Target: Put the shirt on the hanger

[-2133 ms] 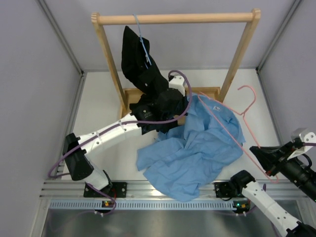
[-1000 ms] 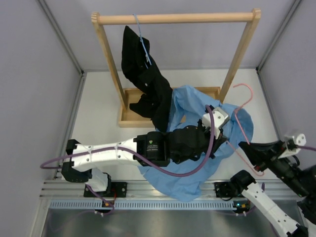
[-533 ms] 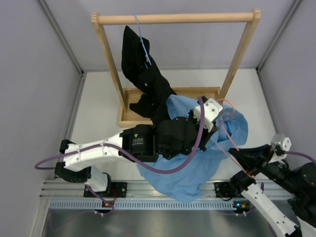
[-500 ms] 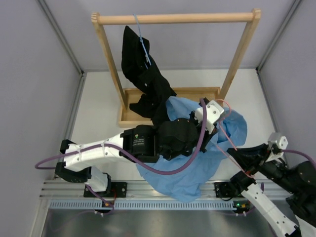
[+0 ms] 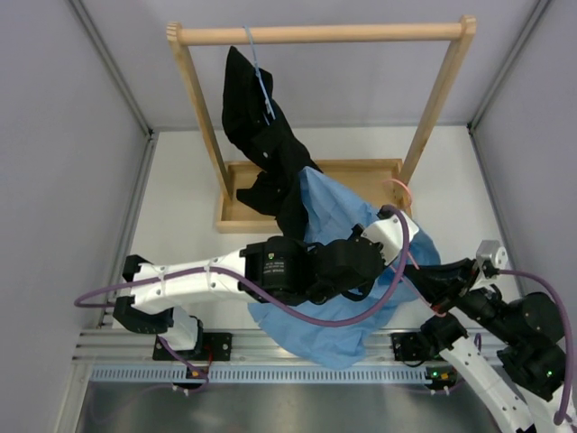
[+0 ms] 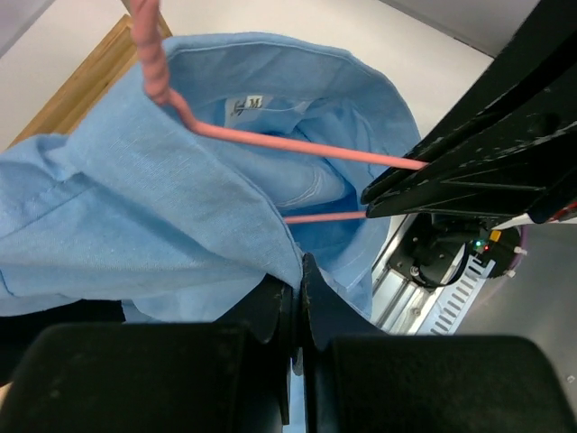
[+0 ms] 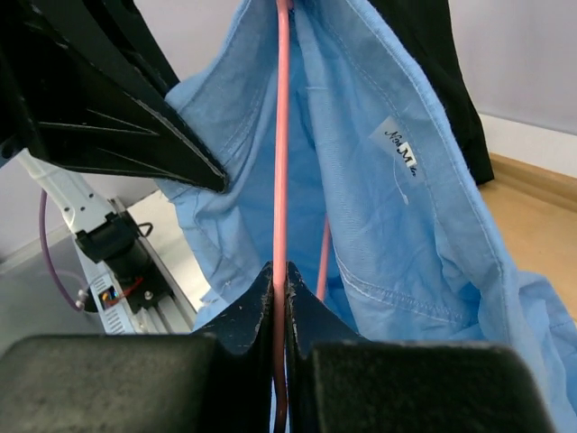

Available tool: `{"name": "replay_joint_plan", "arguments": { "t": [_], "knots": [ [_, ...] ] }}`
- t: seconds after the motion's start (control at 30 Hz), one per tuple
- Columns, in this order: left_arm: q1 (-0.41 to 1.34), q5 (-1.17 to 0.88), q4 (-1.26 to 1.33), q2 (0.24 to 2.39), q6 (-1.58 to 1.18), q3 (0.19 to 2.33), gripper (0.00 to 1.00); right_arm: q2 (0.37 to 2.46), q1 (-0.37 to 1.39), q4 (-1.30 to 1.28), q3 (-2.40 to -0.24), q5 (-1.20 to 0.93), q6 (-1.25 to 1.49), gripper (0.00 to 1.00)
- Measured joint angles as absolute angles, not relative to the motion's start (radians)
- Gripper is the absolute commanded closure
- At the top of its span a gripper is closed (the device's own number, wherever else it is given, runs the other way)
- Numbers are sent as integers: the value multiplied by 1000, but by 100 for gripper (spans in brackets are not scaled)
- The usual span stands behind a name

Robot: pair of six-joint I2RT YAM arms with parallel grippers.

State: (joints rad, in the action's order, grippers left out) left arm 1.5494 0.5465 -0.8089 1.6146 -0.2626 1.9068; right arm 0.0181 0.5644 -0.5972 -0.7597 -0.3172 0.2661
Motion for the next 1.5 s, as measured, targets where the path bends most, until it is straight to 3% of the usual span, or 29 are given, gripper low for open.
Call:
{"name": "replay_joint_plan", "arguments": {
  "t": [0.2,0.4,0.57,0.8,0.83,0.93,0.97,1.23,1.5],
  "knots": [
    [1549,515,-858,1676,-208,2050,100,11,565,-515,-701,-303,308,100],
    [1549,469,-859,1711,-125,2133,85,9,565,-499,-729,-272,311,100],
    [1551,570,-861,1717,-80,2133,89,9,565,-501,-770,-218,311,100],
    [1552,680,-865,1733,-28,2171,82,9,565,-484,-793,-171,339,100],
    [1552,678,-865,1740,-20,2188,67,9,565,-479,-793,-168,345,100],
    [1552,662,-862,1757,14,2226,36,9,565,-460,-793,-162,357,100],
    [1552,645,-859,1758,23,2231,4,9,565,-456,-793,-160,360,100],
    [1552,576,-834,1722,155,2187,2,9,565,-456,-810,-148,360,100],
    [1542,480,-632,1454,559,1852,2,9,565,-473,-867,-148,347,100]
  ]
}}
